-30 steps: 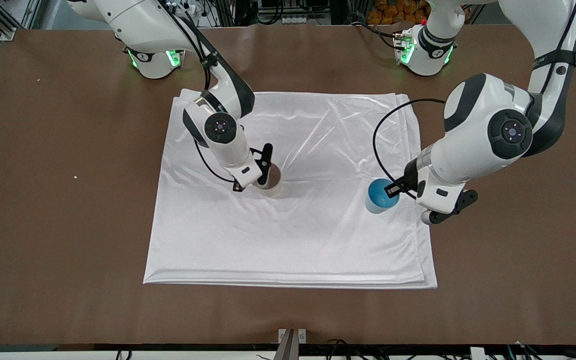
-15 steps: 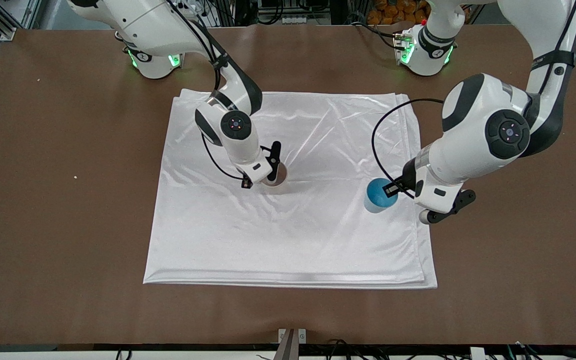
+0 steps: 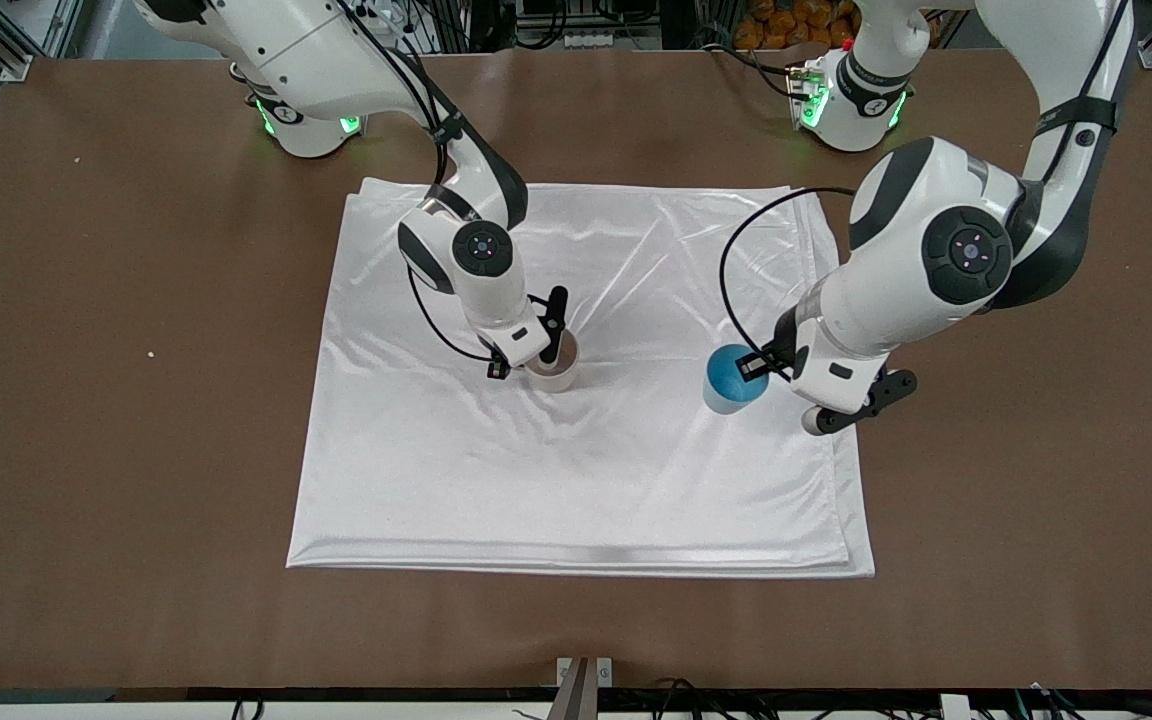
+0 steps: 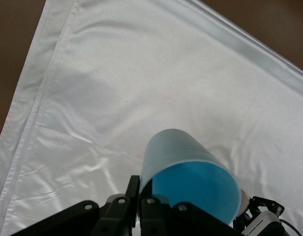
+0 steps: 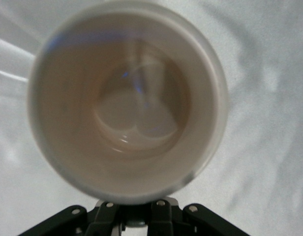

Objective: Place blue cup into white mug on cloth

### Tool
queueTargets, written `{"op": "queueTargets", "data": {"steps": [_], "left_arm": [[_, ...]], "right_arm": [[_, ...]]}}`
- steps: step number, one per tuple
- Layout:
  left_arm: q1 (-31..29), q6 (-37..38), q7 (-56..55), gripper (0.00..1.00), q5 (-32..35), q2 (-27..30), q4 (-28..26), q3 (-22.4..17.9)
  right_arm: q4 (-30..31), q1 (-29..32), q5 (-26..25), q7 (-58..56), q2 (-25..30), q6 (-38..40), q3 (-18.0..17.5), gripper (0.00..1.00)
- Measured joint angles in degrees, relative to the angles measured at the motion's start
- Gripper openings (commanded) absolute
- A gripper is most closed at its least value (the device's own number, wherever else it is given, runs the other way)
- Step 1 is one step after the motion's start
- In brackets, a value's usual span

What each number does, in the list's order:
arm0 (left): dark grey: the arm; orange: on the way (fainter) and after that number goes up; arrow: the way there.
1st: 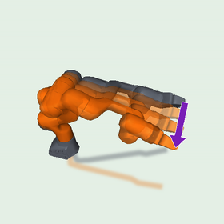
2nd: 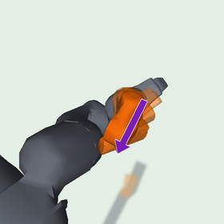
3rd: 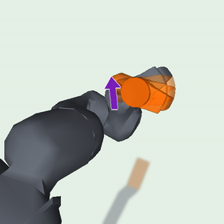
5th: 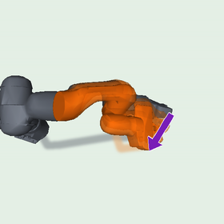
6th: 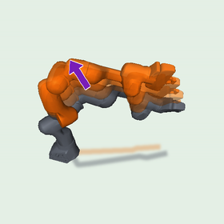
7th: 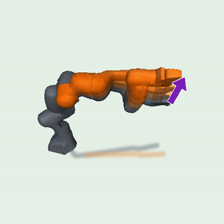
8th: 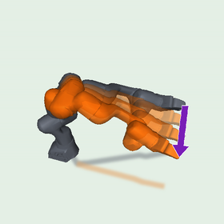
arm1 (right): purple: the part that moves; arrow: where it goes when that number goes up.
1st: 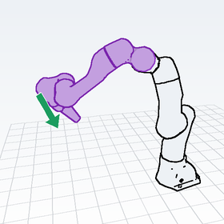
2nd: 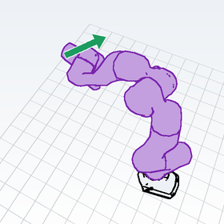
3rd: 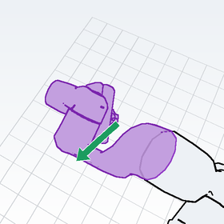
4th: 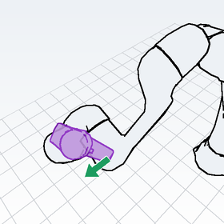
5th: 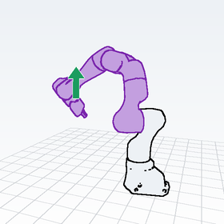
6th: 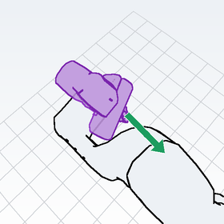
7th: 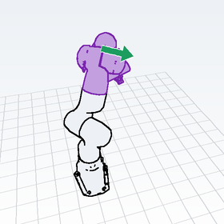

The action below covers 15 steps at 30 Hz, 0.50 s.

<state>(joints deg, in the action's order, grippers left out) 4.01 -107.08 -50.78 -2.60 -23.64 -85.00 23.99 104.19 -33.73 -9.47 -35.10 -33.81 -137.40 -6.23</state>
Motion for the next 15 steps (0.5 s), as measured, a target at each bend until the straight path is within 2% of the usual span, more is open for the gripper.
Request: {"op": "queueTargets", "data": {"steps": [4, 5, 7, 8, 15], "left_arm": [[0.67, 0.00, -0.40, 0.00, 0.00, -0.01, 0.00, 0.00], [0.81, 0.00, -0.60, 0.00, 0.00, -0.01, 0.00, 0.00], [1.11, 0.00, -1.07, 0.00, 0.00, -0.01, -0.01, 0.00], [1.25, 0.00, -1.15, 0.00, 0.00, -0.01, -0.01, 0.01], [2.39, 0.03, -1.24, 0.00, 0.08, -0.06, -0.06, 0.03]], "right_arm": [[-0.07, 0.00, 0.00, 0.02, 0.00, -0.04, 0.02, 0.64], [-0.09, 0.00, 0.00, 0.04, 0.00, -0.05, 0.04, 0.72], [-0.15, 0.00, 0.00, 0.08, 0.00, -0.07, 0.14, 0.95], [-0.20, 0.01, 0.00, 0.08, 0.00, -0.08, 0.22, 1.00], [-1.08, 0.03, -0.01, 0.32, 0.67, -0.01, 0.46, 1.00]]}}
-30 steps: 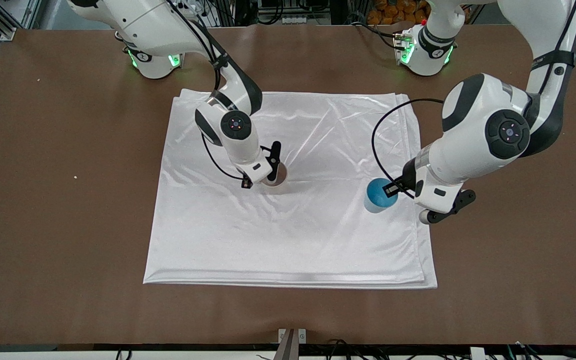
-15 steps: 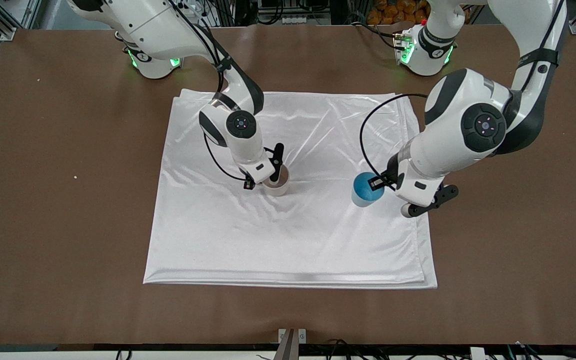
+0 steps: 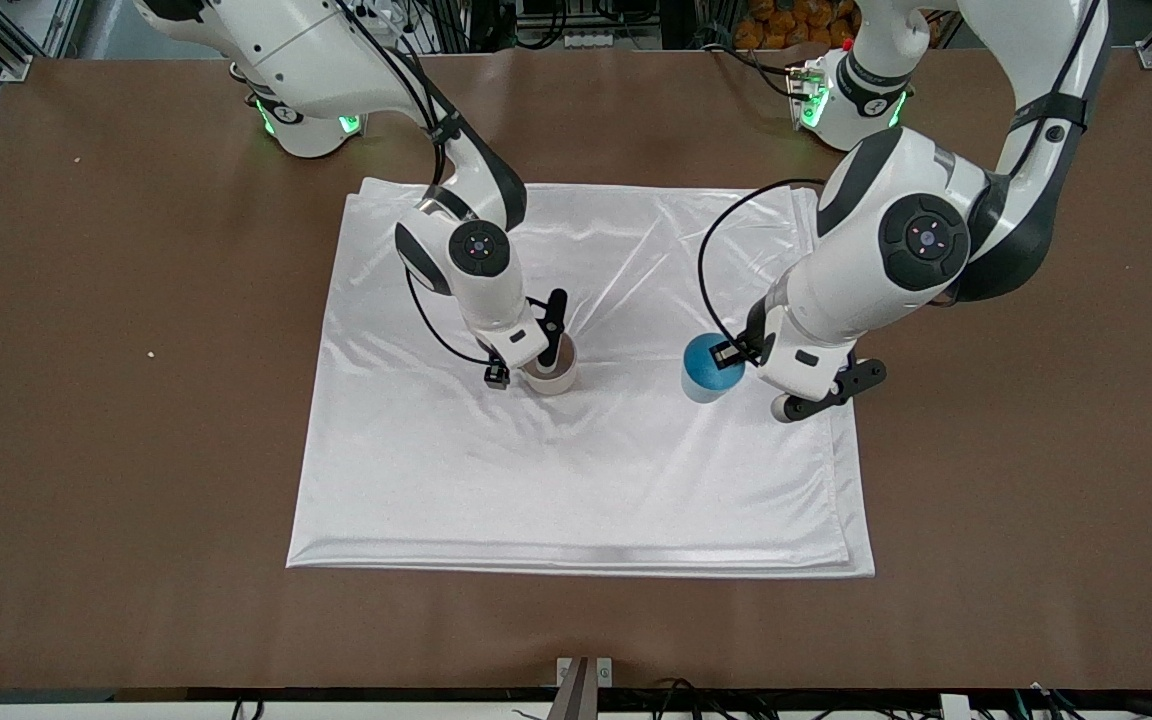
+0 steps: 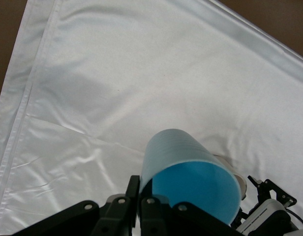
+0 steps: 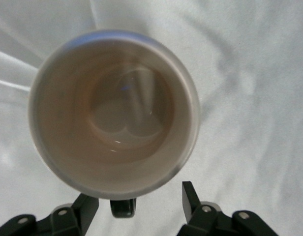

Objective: Place blue cup into white mug on cloth

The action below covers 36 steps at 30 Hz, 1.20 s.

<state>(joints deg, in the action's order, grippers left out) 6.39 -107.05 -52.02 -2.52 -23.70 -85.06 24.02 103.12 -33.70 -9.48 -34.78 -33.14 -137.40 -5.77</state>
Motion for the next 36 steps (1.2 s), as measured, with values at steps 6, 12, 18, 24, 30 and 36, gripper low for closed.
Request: {"op": "queueTargets", "data": {"steps": [6, 12, 18, 24, 30, 36], "left_arm": [[1.39, 0.01, -0.05, 0.00, 0.98, -0.20, -0.15, 0.01], [2.60, 0.02, -0.06, 0.00, 2.08, -0.54, -0.18, 0.04], [5.41, 0.05, -0.06, 0.00, 2.37, -1.24, -0.33, 0.10], [8.90, 0.06, -0.51, 0.00, 2.49, -2.81, -0.47, 0.04], [11.59, -0.13, -0.79, 0.00, 2.55, -4.08, -0.46, -0.04], [13.86, -0.92, -0.81, 0.00, 3.61, -5.28, -0.46, -0.10]], "right_arm": [[-1.10, 0.39, 0.00, 2.06, 3.30, 6.22, 0.12, 1.00], [-1.38, 2.02, 0.00, 3.12, 8.30, 12.47, 0.23, 1.00], [-1.39, 4.27, 0.01, 4.07, 12.56, 16.19, 0.24, 1.00], [-1.42, 5.35, 0.28, 6.88, 16.52, 21.61, 0.24, 1.00], [-1.44, 6.09, 0.29, 11.22, 20.80, 25.65, 0.23, 1.00], [-1.43, 8.58, 0.29, 13.04, 24.26, 28.49, 0.26, 1.00]]}}
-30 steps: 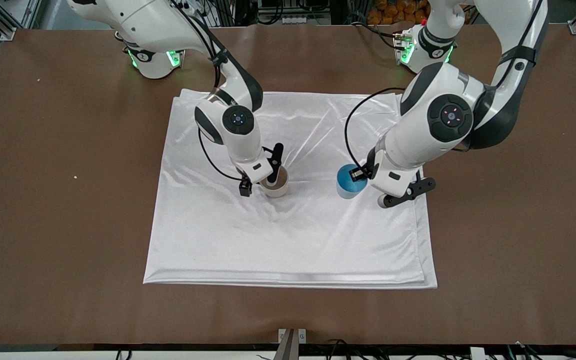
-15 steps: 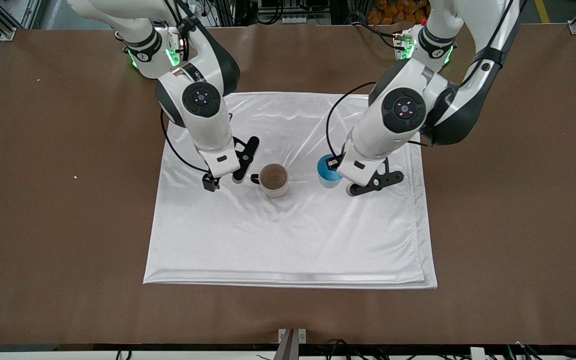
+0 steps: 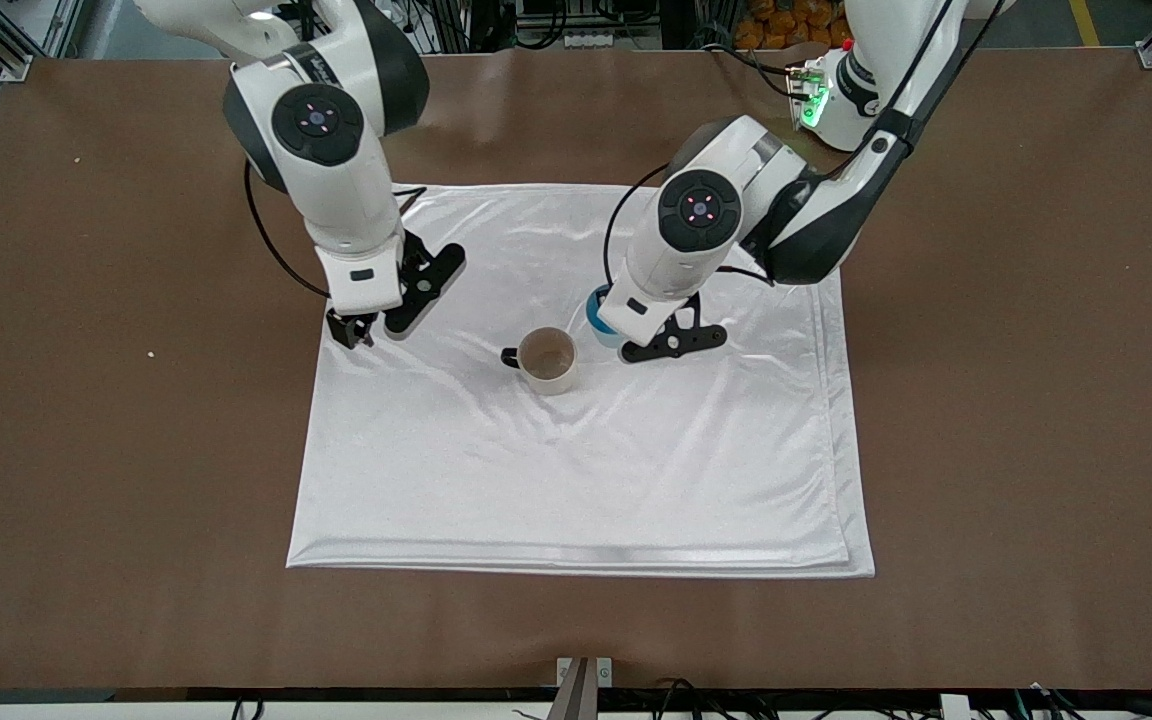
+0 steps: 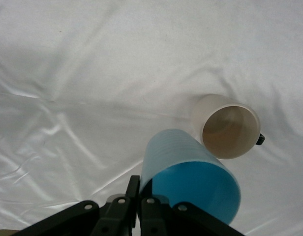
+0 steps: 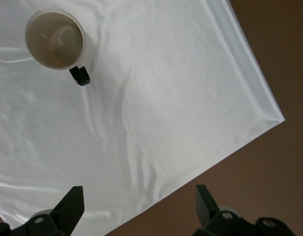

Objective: Place blue cup into white mug on cloth

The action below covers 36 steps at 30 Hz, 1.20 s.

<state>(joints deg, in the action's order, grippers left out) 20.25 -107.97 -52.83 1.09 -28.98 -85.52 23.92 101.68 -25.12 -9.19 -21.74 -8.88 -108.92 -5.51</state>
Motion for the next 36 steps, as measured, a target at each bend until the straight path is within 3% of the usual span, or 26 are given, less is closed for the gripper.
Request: {"op": "queueTargets", "data": {"steps": [26, 36], "left_arm": [[6.03, -8.54, -0.45, 0.00, 3.09, -4.84, 0.36, -0.48], [9.55, -12.86, -0.45, 0.00, 3.15, -5.97, 1.29, -4.41]], "right_arm": [[-0.50, 15.33, 0.01, 1.29, 8.10, 4.99, 0.28, 1.00], [-3.82, 20.49, 2.00, 2.45, 9.01, 10.66, 0.30, 1.00]]}}
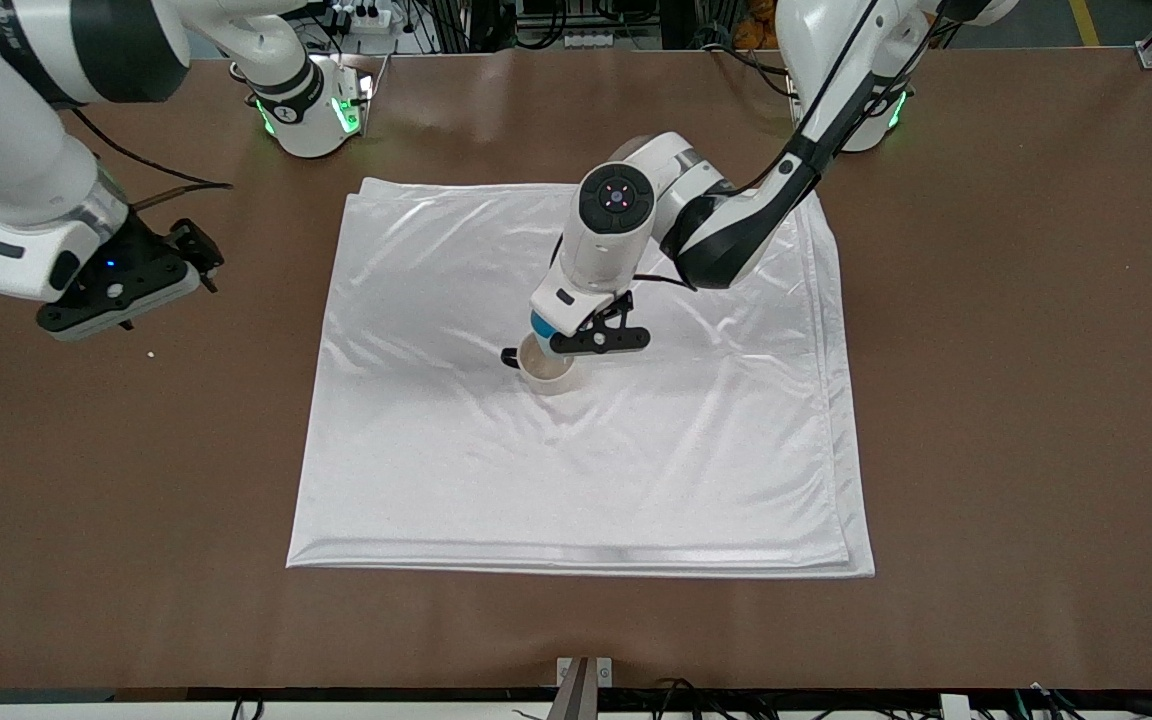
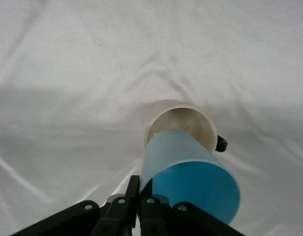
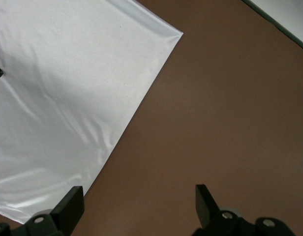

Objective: Place blue cup into white mug on cloth

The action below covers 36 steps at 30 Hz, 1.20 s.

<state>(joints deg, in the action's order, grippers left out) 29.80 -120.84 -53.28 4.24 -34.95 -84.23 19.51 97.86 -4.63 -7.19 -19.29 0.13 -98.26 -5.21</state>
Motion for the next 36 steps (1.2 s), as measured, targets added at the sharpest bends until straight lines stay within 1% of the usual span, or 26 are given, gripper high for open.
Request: {"op": "queueTargets", "data": {"steps": [5, 11, 19, 26, 36], "left_arm": [[1.37, -2.31, -0.15, 0.00, 0.00, -1.02, 0.20, -1.22], [2.00, -3.30, -0.68, 0.00, 0.00, -2.51, 1.26, -1.59], [2.34, -3.90, -0.72, 0.00, 0.00, -4.33, 1.84, -1.86], [3.16, -4.22, -0.72, 0.00, 0.01, -5.63, 1.89, -3.02], [4.06, -5.68, -0.72, 0.00, 0.01, -7.51, 1.93, -4.03]], "right_arm": [[-3.48, 2.84, 0.97, 0.67, 0.09, 3.19, 0.03, 1.00], [-6.09, 4.81, 1.21, 6.82, 0.09, 4.16, 0.02, 1.00], [-6.45, 6.37, 2.74, 14.51, 0.09, 4.23, 0.00, 1.00], [-6.45, 8.07, 3.88, 15.37, 0.08, 4.35, 0.01, 1.00], [-6.45, 8.44, 4.44, 15.87, 0.08, 4.35, -0.03, 1.00]]}}
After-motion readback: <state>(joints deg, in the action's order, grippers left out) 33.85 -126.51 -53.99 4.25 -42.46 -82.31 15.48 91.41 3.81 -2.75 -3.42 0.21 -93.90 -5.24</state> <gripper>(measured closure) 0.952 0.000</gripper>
